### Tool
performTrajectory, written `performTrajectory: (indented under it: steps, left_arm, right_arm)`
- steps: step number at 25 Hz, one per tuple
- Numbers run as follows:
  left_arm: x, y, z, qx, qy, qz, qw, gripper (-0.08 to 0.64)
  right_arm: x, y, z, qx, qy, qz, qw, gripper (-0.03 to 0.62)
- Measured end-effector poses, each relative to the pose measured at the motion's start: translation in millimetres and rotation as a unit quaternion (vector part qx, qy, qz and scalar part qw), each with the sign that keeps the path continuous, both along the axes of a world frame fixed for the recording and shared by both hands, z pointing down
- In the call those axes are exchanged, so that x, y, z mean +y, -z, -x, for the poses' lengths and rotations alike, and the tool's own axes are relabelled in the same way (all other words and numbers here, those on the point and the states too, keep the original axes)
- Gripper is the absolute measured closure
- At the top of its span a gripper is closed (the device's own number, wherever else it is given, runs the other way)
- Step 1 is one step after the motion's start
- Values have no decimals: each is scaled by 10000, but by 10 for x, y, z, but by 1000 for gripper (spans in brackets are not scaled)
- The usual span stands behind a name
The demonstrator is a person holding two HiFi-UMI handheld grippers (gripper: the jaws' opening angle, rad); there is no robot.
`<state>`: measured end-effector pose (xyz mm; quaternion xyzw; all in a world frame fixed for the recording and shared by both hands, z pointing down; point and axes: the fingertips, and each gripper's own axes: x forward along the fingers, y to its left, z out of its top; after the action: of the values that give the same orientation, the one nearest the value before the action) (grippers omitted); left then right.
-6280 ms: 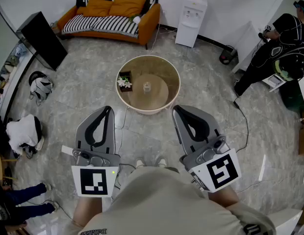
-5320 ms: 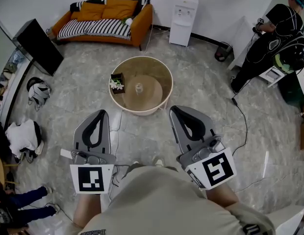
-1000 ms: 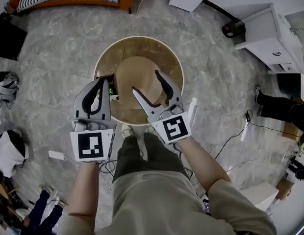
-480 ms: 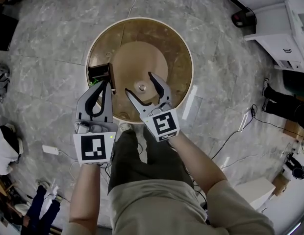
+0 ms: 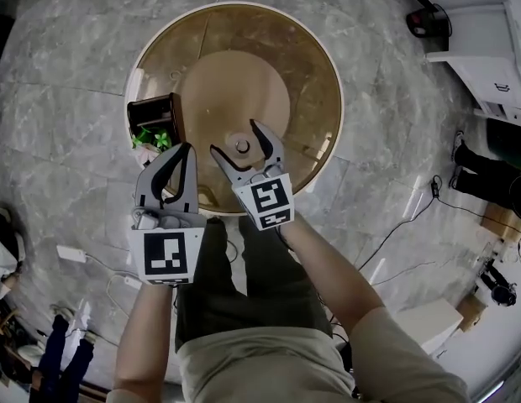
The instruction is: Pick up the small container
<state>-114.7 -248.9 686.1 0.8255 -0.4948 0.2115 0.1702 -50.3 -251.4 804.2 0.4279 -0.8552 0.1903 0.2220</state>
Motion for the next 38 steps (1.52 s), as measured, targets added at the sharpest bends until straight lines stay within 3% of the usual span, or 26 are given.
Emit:
performTrajectory:
  steps: [7, 11, 16, 24, 30, 38]
  left_arm:
    - [208, -420, -47, 60, -195, 348, 9992, 554]
    - [232, -526, -7, 242, -110, 348, 9990, 554]
    - [147, -647, 49, 136, -60, 371, 9992, 554]
    - [113, -572, 118, 138, -1, 345, 9993, 554]
    - [82, -232, 181, 74, 77, 211, 9997, 554]
    - [24, 862, 206, -33, 24, -270, 9996, 554]
  right_arm:
    - [-4, -608, -52, 26, -288, 251, 9993, 264]
    - [10, -848, -36, 219, -253, 282, 9990, 264]
    - [31, -1097, -37, 410, -261, 464, 9977, 265]
    - [90, -1120, -26, 753, 189, 739, 9942, 266]
    - [101, -533, 34, 612, 282, 688, 9954, 267]
    - [8, 980, -40, 264, 74, 547, 9981, 267]
